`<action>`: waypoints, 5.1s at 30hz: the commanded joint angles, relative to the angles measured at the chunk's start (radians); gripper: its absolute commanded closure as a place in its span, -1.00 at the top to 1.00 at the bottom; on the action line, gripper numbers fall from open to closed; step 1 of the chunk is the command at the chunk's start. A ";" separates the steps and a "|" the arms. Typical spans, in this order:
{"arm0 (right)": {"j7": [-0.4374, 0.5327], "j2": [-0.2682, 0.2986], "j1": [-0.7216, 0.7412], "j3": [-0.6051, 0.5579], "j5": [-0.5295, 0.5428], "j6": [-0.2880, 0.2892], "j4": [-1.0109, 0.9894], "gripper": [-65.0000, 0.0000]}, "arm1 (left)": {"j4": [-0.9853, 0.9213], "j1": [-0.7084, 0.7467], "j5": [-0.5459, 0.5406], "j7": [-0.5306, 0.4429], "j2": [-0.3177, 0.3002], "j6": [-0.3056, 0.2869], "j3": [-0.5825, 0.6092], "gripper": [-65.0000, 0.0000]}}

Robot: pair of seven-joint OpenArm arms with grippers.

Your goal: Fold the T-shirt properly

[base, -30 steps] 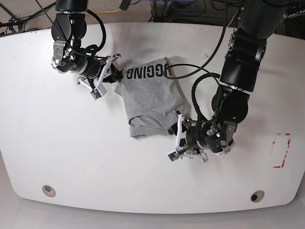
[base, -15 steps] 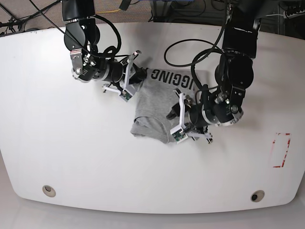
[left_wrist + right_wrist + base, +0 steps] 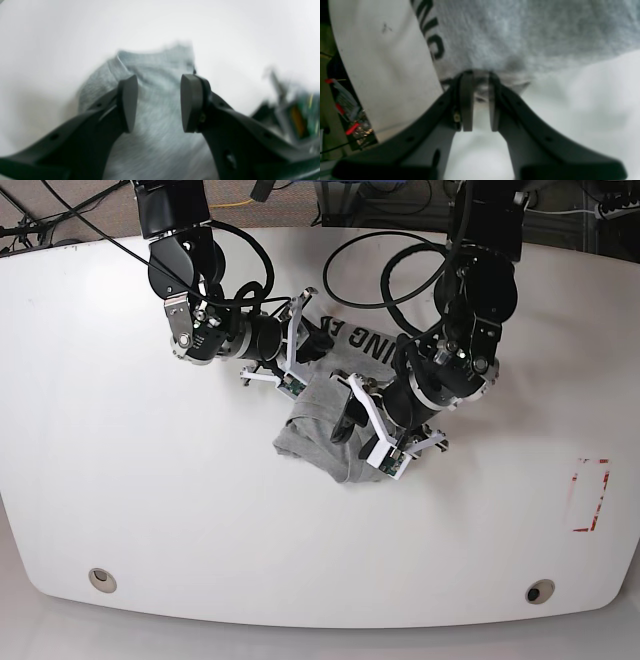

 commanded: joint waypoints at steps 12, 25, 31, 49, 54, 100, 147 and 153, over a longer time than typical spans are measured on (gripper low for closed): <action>0.012 0.045 -0.011 0.227 0.008 0.005 0.018 -0.71 | -0.193 -0.006 0.241 -0.356 0.040 0.258 0.211 -0.20; -0.072 0.046 -0.021 0.592 0.008 0.005 0.018 -0.71 | -0.535 0.005 0.307 -0.609 0.032 0.382 0.220 -0.20; -0.091 0.046 -0.020 0.647 0.008 0.005 0.018 -0.71 | -0.695 -0.037 0.298 -0.677 -0.031 0.382 0.215 -0.20; -0.092 0.080 -0.028 0.650 0.008 0.005 0.020 -0.71 | -0.845 -0.081 0.304 -0.697 -0.356 0.079 -0.249 -0.20; -0.092 0.082 -0.028 0.650 0.008 0.005 0.034 -0.71 | -0.923 -0.098 0.299 -0.697 -0.497 -0.049 -0.360 -0.20; 0.709 0.008 -0.268 0.656 -0.499 0.005 0.096 -0.71 | -0.087 0.399 0.368 -0.901 0.000 -0.211 -0.645 -0.20; 1.105 -0.082 -0.738 0.497 -0.431 -0.175 -0.651 -0.72 | -0.962 0.766 0.370 -0.922 0.005 -0.213 -0.549 -0.21; 1.105 -0.086 -0.557 0.494 -0.551 -0.230 -0.902 -0.72 | -1.264 0.576 0.370 -0.922 -0.052 -0.193 -0.414 -0.21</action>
